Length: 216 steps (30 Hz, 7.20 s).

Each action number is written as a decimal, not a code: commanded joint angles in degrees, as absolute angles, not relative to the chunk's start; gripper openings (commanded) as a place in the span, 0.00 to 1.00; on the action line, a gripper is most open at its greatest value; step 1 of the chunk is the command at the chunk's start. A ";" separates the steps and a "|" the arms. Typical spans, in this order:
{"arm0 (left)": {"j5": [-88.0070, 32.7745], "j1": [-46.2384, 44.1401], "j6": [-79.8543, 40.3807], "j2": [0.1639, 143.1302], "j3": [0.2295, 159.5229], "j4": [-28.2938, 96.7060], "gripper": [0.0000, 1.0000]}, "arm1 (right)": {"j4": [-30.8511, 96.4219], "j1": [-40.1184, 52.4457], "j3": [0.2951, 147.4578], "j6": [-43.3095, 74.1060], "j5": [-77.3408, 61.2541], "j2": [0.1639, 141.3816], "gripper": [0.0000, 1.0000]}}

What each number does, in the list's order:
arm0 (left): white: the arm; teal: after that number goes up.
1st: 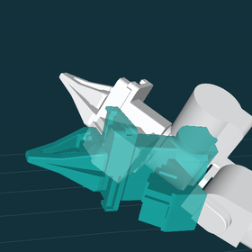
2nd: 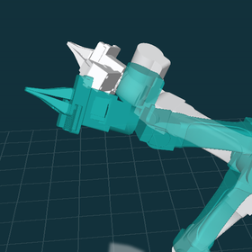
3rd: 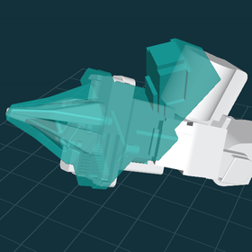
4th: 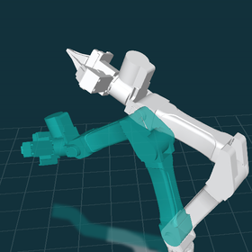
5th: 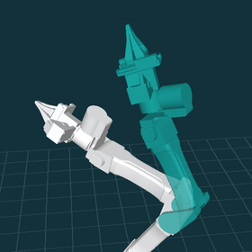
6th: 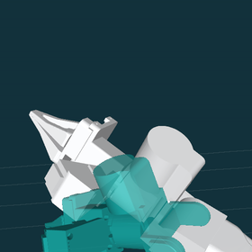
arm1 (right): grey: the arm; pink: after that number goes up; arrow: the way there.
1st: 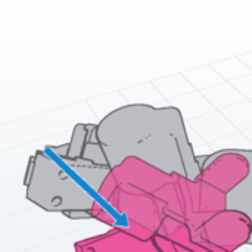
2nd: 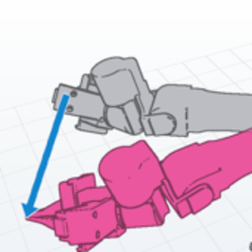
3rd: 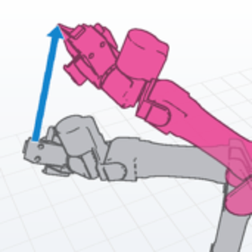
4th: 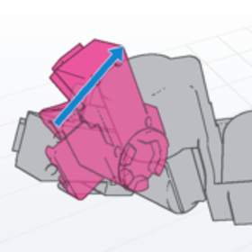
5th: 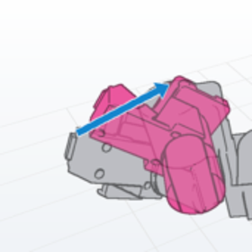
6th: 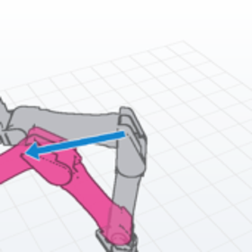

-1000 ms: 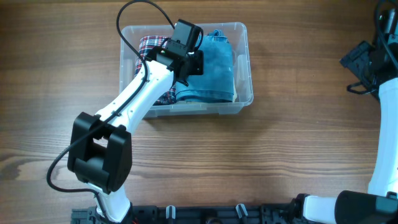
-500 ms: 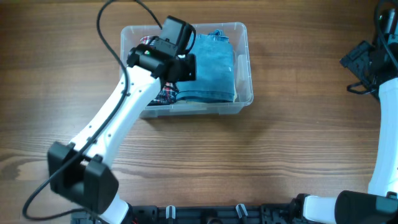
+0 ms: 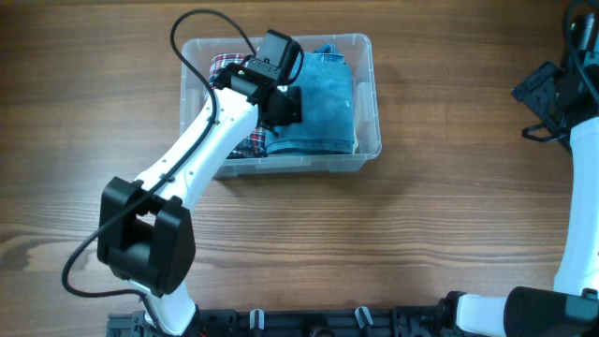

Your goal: Pack container

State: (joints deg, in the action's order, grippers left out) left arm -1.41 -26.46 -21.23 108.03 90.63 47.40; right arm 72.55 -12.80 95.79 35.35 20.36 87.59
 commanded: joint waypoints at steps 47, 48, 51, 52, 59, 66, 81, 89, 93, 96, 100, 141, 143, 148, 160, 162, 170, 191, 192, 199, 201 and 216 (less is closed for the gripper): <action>-0.56 -33.08 -28.97 108.88 88.68 40.86 0.04 | 72.40 -12.88 95.83 36.16 20.18 88.31 1.00; -0.56 -32.84 -28.91 107.07 89.17 40.88 0.04 | 72.42 -12.88 95.83 36.16 20.18 88.42 1.00; -0.60 -32.73 -28.80 99.92 89.43 41.39 0.09 | 72.42 -12.88 95.83 36.16 20.18 88.42 1.00; -0.60 -32.73 -28.80 97.69 89.43 41.93 0.25 | 72.42 -12.88 95.83 36.16 20.18 88.42 1.00; -0.58 -32.73 -28.80 81.93 89.43 51.29 1.00 | 72.42 -12.88 95.83 36.16 20.18 88.42 1.00; -0.58 -32.73 -28.80 78.98 89.43 57.43 1.00 | 72.42 -12.88 95.83 36.16 20.18 88.42 1.00; 0.30 -32.62 -21.39 78.48 89.12 72.79 1.00 | 72.42 -12.88 95.83 36.16 20.18 88.42 1.00; -1.93 -26.81 -16.25 61.54 72.93 63.64 1.00 | 72.42 -12.88 95.83 36.16 20.18 88.42 1.00; -6.59 -19.25 -16.16 50.00 57.74 54.24 1.00 | 72.42 -12.88 95.83 36.14 20.18 88.42 1.00; -11.44 -14.11 -9.89 39.86 47.07 46.70 1.00 | 72.42 -12.88 95.83 36.14 20.18 88.42 1.00; -12.64 -7.70 -8.75 25.45 35.07 42.63 1.00 | 72.42 -12.88 95.83 36.16 20.18 88.42 1.00; -14.55 0.93 -6.39 0.14 0.32 3.09 1.00 | 72.23 -12.88 95.83 36.14 20.18 88.51 1.00; -14.55 0.93 -6.42 0.14 0.32 3.05 1.00 | 72.23 -12.88 95.83 36.14 20.18 88.51 1.00; -14.55 0.91 -6.39 0.16 0.32 3.03 1.00 | 72.23 -12.88 95.83 36.16 20.18 88.51 1.00; -14.55 0.93 -6.39 0.16 0.32 3.03 1.00 | 72.23 -12.88 95.83 36.18 20.18 88.51 1.00; -14.55 0.93 -6.39 0.16 0.32 3.03 1.00 | 72.23 -12.88 95.83 36.16 20.18 88.51 1.00; -14.55 0.91 -6.42 0.16 0.32 3.03 1.00 | 70.52 -12.71 95.00 36.18 20.18 81.45 1.00; -14.55 0.91 -6.42 0.16 0.32 3.03 1.00 | 51.83 -4.73 50.04 36.01 19.31 21.61 1.00; -14.55 0.91 -6.42 0.16 0.32 3.05 1.00 | 47.99 -3.55 45.84 35.94 18.22 19.09 1.00; -14.55 0.93 -6.39 0.16 0.32 3.03 1.00 | 21.37 -1.67 24.23 19.09 4.32 7.20 1.00; -14.55 0.91 -6.39 0.16 0.32 3.03 1.00 | 18.02 -1.67 20.78 14.70 3.03 4.14 1.00; -14.55 0.93 -6.39 0.16 0.32 3.03 1.00 | -0.78 1.28 4.27 13.47 -1.23 0.21 1.00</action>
State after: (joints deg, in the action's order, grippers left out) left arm -13.65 0.49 -7.55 0.73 0.69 3.01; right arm 1.08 0.99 7.64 14.59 1.30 0.99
